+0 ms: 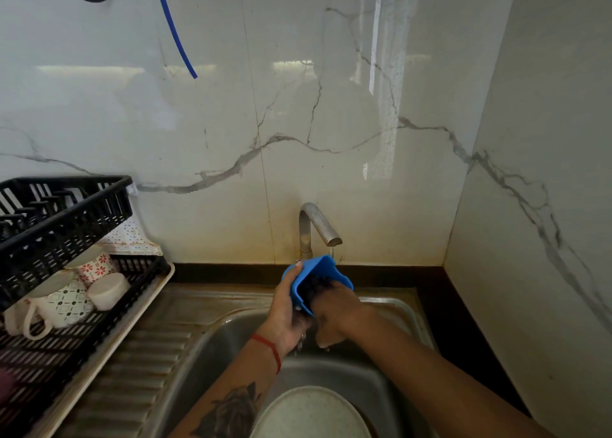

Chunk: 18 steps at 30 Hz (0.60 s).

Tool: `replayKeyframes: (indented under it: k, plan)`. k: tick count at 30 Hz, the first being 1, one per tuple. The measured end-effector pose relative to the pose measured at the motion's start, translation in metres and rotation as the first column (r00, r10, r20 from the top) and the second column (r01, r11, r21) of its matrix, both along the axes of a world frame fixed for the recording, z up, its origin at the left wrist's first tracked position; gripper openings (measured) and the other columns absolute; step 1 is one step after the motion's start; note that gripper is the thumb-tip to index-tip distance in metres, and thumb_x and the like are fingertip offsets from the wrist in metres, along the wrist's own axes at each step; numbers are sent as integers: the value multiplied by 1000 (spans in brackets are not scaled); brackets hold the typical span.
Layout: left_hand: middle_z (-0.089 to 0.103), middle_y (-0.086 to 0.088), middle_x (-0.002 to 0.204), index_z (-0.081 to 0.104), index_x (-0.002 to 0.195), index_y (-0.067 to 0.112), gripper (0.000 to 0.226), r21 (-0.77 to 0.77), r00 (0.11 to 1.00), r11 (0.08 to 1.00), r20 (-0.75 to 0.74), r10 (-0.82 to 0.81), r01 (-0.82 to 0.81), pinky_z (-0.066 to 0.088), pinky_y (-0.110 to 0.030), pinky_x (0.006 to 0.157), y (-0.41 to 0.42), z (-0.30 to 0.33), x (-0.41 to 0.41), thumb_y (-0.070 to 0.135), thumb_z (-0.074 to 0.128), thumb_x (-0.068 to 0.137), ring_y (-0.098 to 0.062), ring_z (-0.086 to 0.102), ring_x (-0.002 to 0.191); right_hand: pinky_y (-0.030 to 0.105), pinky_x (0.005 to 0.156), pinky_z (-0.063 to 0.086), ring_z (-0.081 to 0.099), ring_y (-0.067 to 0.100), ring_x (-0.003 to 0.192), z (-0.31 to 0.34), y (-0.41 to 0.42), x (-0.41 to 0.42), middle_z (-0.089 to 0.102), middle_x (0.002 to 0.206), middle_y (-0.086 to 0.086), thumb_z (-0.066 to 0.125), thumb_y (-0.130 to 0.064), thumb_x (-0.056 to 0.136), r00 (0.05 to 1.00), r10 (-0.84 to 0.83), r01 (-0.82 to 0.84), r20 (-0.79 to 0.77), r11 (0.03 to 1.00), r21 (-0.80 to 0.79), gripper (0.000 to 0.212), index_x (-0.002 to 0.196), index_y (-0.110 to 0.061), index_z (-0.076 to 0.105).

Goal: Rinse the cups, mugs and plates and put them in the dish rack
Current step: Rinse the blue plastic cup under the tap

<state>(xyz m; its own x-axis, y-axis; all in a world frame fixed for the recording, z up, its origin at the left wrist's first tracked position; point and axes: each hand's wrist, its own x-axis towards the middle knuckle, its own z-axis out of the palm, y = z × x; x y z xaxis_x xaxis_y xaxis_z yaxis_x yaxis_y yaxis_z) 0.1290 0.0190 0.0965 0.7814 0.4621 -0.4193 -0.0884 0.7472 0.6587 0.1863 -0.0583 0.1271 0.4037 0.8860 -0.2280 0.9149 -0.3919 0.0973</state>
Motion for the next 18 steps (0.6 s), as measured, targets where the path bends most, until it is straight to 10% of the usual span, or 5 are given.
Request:
replayKeyframes:
  k: [4,7,14,18]
  plan:
    - [66,-22,116,60,125,11,73,-46,996,998,76,-37,41,52,-49,92,2,-14,-6,59,64,70,-35,64,108,38,89,51,61,24,94,5,-1,2,62,104,11,57,-19,89,955,25,35,-297,981,193,32,120,-11,51]
    - [69,-22,108,61,121,9,71,-88,995,996,95,19,-11,58,-47,79,8,-17,-10,54,70,65,-34,69,97,33,80,52,61,22,83,2,-2,0,62,95,11,58,-16,88,919,64,35,-390,970,241,17,104,-10,56]
    - [64,-24,106,57,107,9,62,-18,996,1000,-86,-9,7,57,-44,66,8,-14,-8,51,72,64,-35,69,86,40,109,30,38,24,130,-10,-14,9,48,138,5,59,-21,89,995,90,-90,35,996,4,42,129,-12,53]
    - [65,-22,110,57,120,12,69,-72,996,994,-5,88,-88,55,-45,75,1,-16,-2,62,60,73,-35,65,97,36,108,31,53,20,115,2,-6,4,61,116,7,49,-17,95,959,6,56,-283,976,212,21,112,-10,59]
